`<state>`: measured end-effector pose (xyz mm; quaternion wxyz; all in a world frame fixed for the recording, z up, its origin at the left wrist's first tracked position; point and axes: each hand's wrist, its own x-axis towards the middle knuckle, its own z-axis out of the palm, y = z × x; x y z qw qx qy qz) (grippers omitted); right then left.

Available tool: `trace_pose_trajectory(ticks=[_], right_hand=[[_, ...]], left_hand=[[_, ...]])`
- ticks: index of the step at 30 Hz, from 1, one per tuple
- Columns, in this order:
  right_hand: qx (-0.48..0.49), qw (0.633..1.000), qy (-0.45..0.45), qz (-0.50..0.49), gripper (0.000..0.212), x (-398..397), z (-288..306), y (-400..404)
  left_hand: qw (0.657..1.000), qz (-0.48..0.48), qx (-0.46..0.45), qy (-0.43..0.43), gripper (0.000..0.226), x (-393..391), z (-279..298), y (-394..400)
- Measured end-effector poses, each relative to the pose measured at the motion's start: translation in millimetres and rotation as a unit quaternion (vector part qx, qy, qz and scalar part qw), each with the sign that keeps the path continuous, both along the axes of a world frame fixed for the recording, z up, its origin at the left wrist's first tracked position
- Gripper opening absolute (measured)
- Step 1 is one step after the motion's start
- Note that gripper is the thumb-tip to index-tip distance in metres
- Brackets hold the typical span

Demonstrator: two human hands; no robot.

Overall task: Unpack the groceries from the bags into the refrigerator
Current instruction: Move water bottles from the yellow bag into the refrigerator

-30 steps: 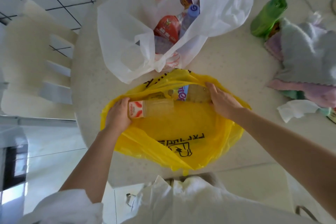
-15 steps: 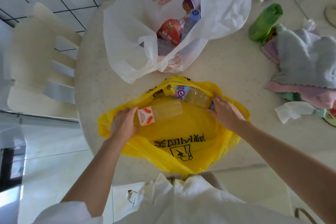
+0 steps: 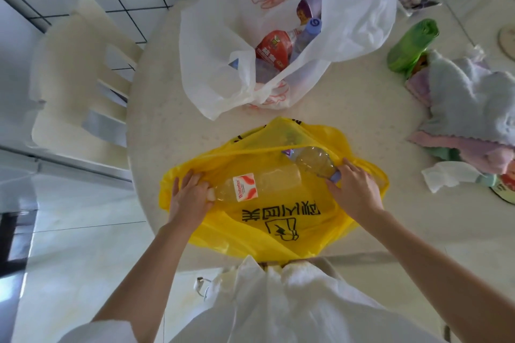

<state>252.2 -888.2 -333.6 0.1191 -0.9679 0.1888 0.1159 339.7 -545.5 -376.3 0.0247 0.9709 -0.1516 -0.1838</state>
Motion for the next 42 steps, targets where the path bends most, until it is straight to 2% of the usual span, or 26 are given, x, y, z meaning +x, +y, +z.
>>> trace_pose_trajectory(ticks=[5, 8, 10, 12, 13, 15, 20, 22, 25, 27, 31, 35, 37, 42], right_hand=[[0.02, 0.997, -0.063, -0.047, 0.024, -1, 24, 10], [0.017, 0.994, -0.097, -0.047, 0.029, -2, 37, 13], [0.044, 0.989, -0.139, -0.032, 0.035, -2, 44, 17], [0.087, 0.979, -0.186, -0.016, 0.037, 1, 50, 23], [0.107, 0.973, -0.205, -0.006, 0.037, 4, 53, 26], [0.137, 0.964, -0.228, 0.015, 0.036, 9, 57, 30], [0.179, 0.959, -0.221, 0.012, 0.036, 2, 55, 25], [0.2, 0.954, -0.223, 0.031, 0.037, -6, 51, 19], [0.244, 0.94, -0.231, 0.054, 0.037, -11, 45, 14], [0.259, 0.935, -0.234, 0.058, 0.037, -10, 42, 14], [0.279, 0.931, -0.229, 0.062, 0.042, -3, 40, 24], [0.327, 0.919, -0.218, 0.034, 0.061, 4, 30, 30], [0.34, 0.914, -0.22, 0.025, 0.071, 7, 20, 28], [0.367, 0.909, -0.197, -0.006, 0.088, 6, -15, 24]], left_hand=[[0.995, -0.008, -0.079, -0.054, 0.026, 2, 14, 4], [0.987, -0.019, -0.144, -0.063, 0.034, 4, 32, 4], [0.971, -0.017, -0.237, -0.009, 0.041, 5, 49, -2], [0.942, 0.008, -0.328, 0.076, 0.037, 1, 70, -15], [0.93, 0.02, -0.352, 0.106, 0.033, -2, 81, -23], [0.917, 0.017, -0.382, 0.114, 0.029, -8, 101, -39], [0.916, -0.05, -0.394, 0.061, 0.031, -22, 131, -57], [0.91, -0.044, -0.406, 0.073, 0.031, -26, 131, -56], [0.877, -0.005, -0.469, 0.101, 0.031, -29, 122, -53], [0.868, 0.012, -0.487, 0.095, 0.034, -31, 112, -54], [0.856, 0.06, -0.501, 0.112, 0.048, -46, 97, -66], [0.857, 0.095, -0.488, 0.136, 0.073, -56, 82, -74], [0.853, 0.133, -0.491, 0.113, 0.08, -57, 73, -75], [0.844, 0.245, -0.476, -0.012, 0.087, -66, 58, -85]])
